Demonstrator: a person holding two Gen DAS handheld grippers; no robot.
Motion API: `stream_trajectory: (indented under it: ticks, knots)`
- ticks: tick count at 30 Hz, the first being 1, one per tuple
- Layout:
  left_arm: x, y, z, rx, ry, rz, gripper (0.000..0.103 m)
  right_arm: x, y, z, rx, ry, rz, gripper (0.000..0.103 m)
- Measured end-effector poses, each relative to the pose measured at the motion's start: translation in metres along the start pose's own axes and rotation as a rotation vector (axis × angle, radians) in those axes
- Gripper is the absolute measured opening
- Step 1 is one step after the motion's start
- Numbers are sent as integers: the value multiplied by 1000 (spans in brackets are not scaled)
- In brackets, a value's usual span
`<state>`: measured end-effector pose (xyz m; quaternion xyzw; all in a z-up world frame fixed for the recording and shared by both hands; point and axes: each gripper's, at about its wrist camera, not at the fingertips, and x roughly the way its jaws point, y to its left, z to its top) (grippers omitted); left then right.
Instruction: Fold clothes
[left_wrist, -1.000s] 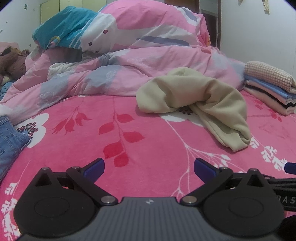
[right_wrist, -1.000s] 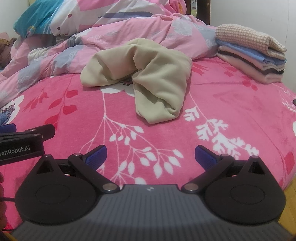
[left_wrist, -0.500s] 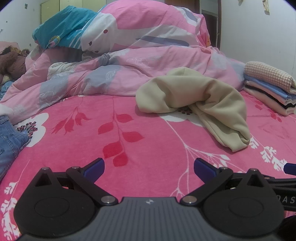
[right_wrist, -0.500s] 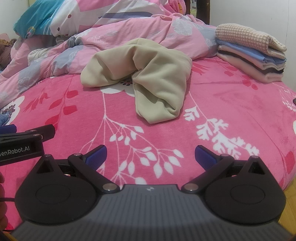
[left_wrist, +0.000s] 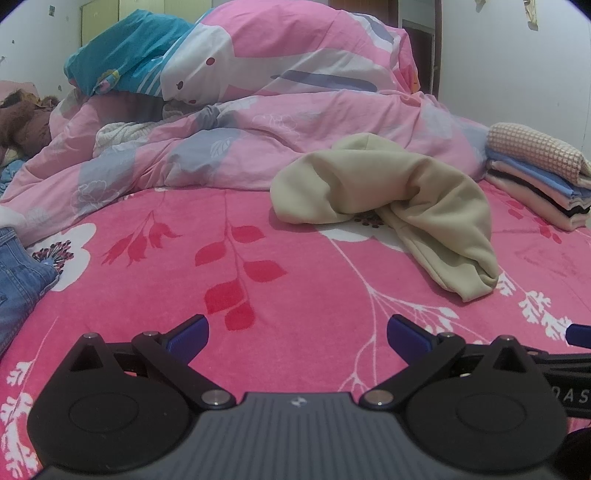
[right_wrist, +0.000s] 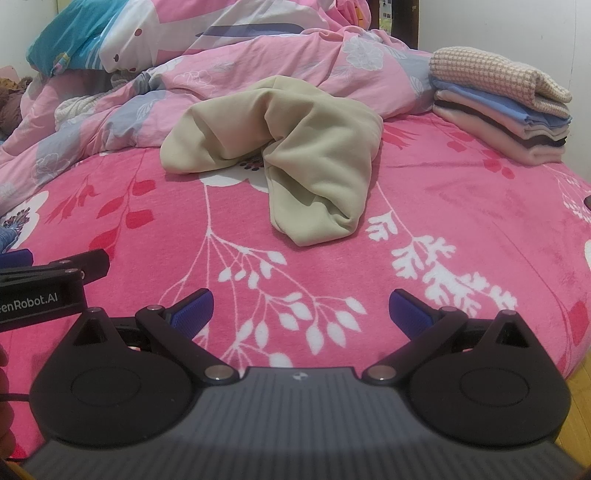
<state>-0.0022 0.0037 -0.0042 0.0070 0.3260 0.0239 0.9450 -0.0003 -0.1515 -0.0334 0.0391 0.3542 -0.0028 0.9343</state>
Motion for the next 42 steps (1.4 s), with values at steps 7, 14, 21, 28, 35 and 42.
stream_trajectory:
  ticks: [7, 14, 21, 28, 35, 42]
  knots:
    - [0, 1, 0, -3, 3, -4, 103, 0, 0, 0, 0, 0, -2, 102]
    - [0, 2, 0, -10, 9, -4, 103, 0, -1, 0, -4, 6, -4, 102]
    - [-1, 2, -1, -22, 10, 0, 103, 0, -6, -2, -7, 12, -17, 102]
    - [-4, 4, 2, -36, -6, 1, 103, -4, -3, 1, -44, 2, -11, 102]
    - [2, 8, 15, -75, -27, -38, 103, -9, -6, 9, -90, -24, -41, 102]
    - [38, 5, 46, -122, -69, -158, 103, -3, -25, 37, -110, -111, -61, 102]
